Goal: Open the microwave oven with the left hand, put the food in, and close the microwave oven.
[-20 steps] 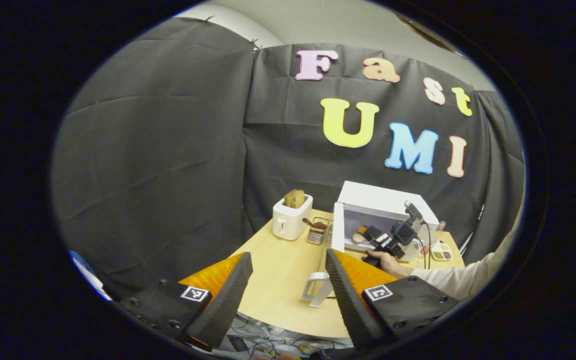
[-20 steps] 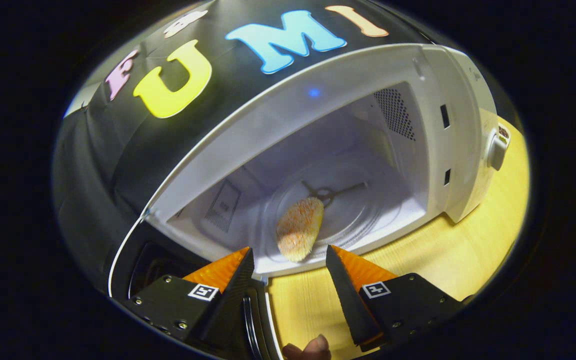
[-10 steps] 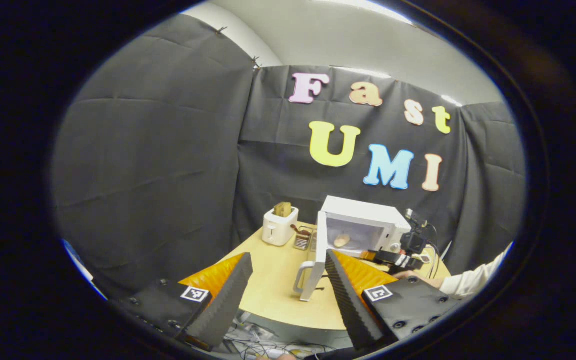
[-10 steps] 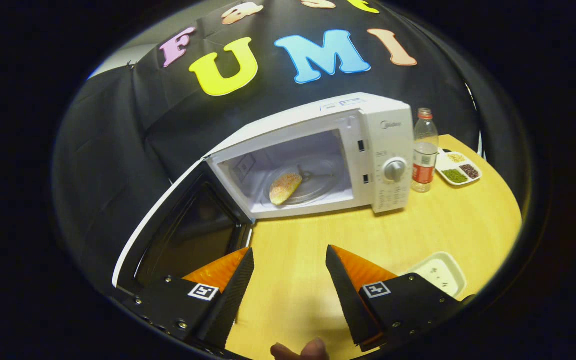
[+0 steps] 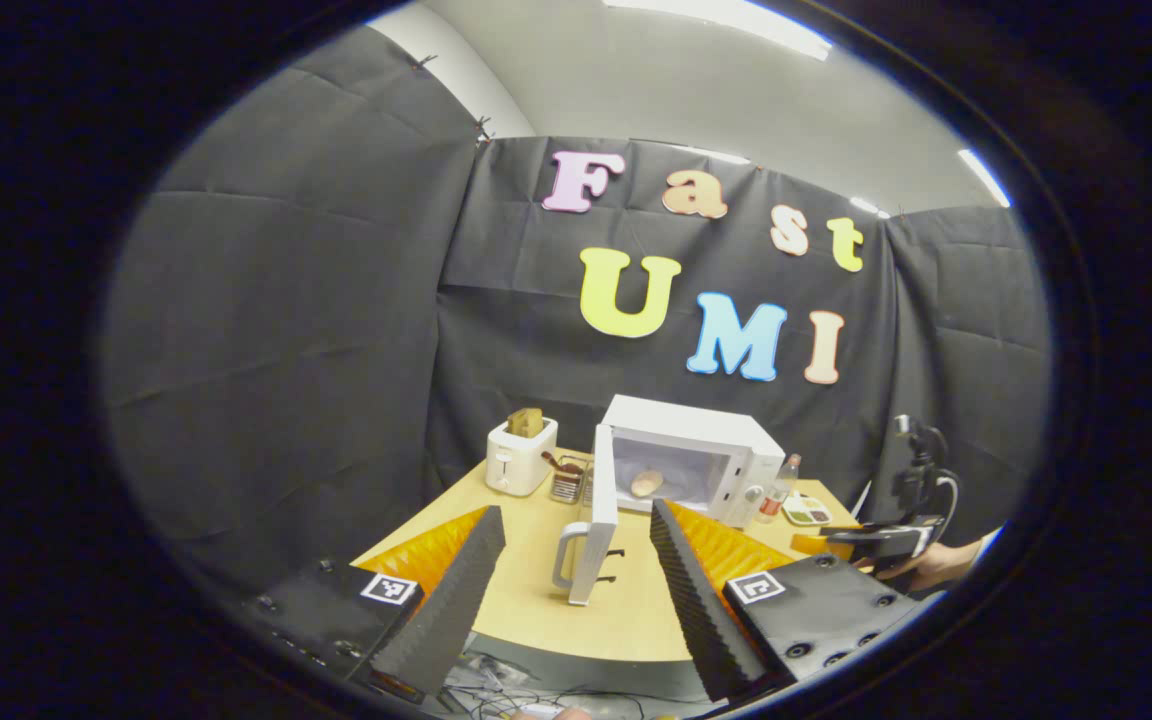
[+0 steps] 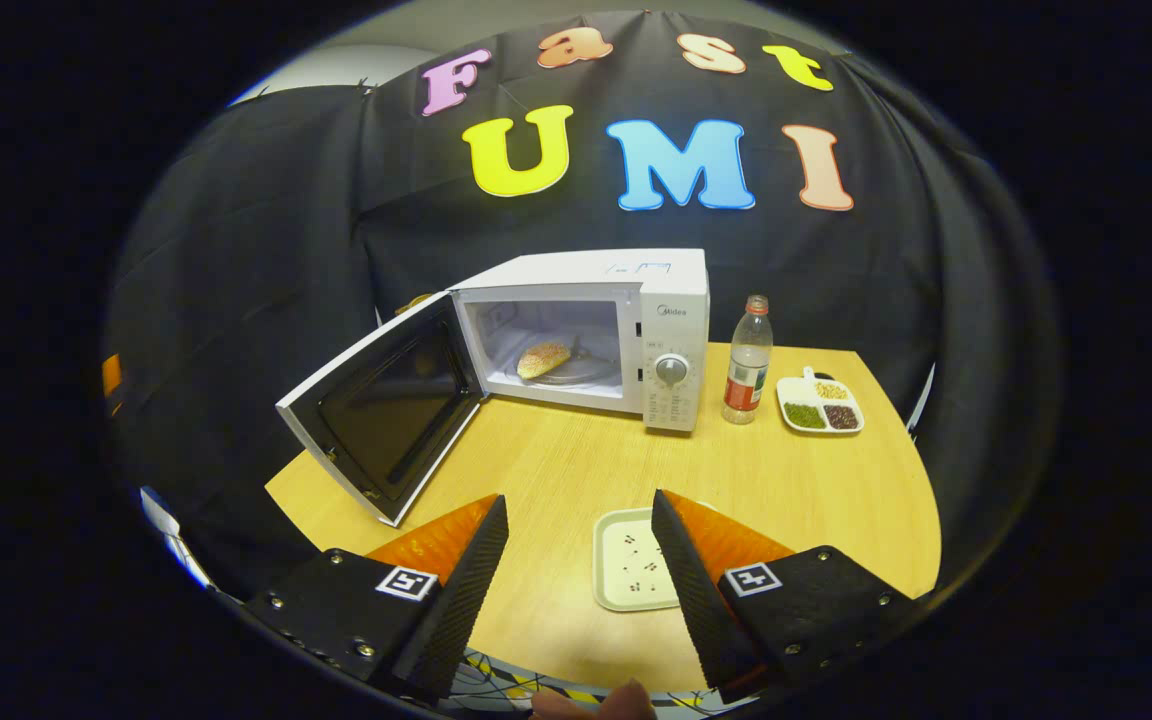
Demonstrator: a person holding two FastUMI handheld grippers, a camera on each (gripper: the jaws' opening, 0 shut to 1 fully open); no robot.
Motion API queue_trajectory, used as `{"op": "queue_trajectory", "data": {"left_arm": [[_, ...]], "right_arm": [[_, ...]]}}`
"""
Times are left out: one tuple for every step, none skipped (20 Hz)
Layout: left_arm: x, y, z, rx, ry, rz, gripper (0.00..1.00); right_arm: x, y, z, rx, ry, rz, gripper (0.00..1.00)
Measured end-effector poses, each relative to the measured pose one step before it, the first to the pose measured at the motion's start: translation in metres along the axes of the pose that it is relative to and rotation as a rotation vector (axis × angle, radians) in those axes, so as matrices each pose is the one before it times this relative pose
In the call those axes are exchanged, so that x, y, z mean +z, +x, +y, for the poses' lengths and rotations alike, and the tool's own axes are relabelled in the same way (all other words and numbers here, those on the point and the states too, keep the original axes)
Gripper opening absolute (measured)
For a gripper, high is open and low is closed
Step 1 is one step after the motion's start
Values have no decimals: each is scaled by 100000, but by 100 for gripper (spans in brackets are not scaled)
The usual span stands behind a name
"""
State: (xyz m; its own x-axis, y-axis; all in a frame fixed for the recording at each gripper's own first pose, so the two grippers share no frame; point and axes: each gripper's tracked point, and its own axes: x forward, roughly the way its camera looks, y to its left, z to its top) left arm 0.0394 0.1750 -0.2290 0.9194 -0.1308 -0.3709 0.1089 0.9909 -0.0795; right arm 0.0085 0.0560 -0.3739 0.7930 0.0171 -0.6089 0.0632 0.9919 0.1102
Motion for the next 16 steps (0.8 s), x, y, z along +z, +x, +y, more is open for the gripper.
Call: {"op": "queue_trajectory", "data": {"left_arm": [[-331,708,-292,182,-114,969,94],[-379,666,-241,517,33,886,94],[-666,685,-39,1194,-372,1202,94],[-776,689,-118,961,-1385,2098,94],[-606,704,-251,444,-1019,1064,94],[-555,760,248,1927,-91,1484,94],[-605,764,606,2193,1021,1036,94],[-431,886,631,2257,671,516,94],[-563,1058,541,1855,-741,2087,94],[-766,1167,363,348,-1203,2592,94],[-448,1385,499,83,-343,1716,94],[-329,1635,765,412,934,1027,94],[-518,2065,1126,1170,1571,1012,94],[-854,2157,1113,1297,600,2199,94],[-1000,2155,515,-257,-888,2552,97],[-952,2035,193,-1647,-1531,2295,97]], "right_arm": [[397,-1115,-1103,213,-2109,-1309,89],[235,-1142,-1153,-122,-1299,-870,89],[240,-1281,-1199,-34,75,-326,89],[371,-1338,-874,857,1292,-942,89],[339,-1176,-583,1586,1193,-1085,89],[141,-845,-964,357,1343,-509,89],[193,-717,-587,1603,1399,-1062,89],[523,-472,-553,318,1665,-1152,89],[170,-426,-681,-773,2237,812,89],[155,-317,-295,-866,2138,778,88],[703,-192,-185,-818,1950,-1329,89],[592,207,91,-695,1065,-1375,89],[217,379,-188,-1842,-76,-190,89],[-69,530,-381,-3160,377,1004,89],[151,547,54,-3026,1965,1362,89],[409,636,470,-2431,3038,170,89]]}}
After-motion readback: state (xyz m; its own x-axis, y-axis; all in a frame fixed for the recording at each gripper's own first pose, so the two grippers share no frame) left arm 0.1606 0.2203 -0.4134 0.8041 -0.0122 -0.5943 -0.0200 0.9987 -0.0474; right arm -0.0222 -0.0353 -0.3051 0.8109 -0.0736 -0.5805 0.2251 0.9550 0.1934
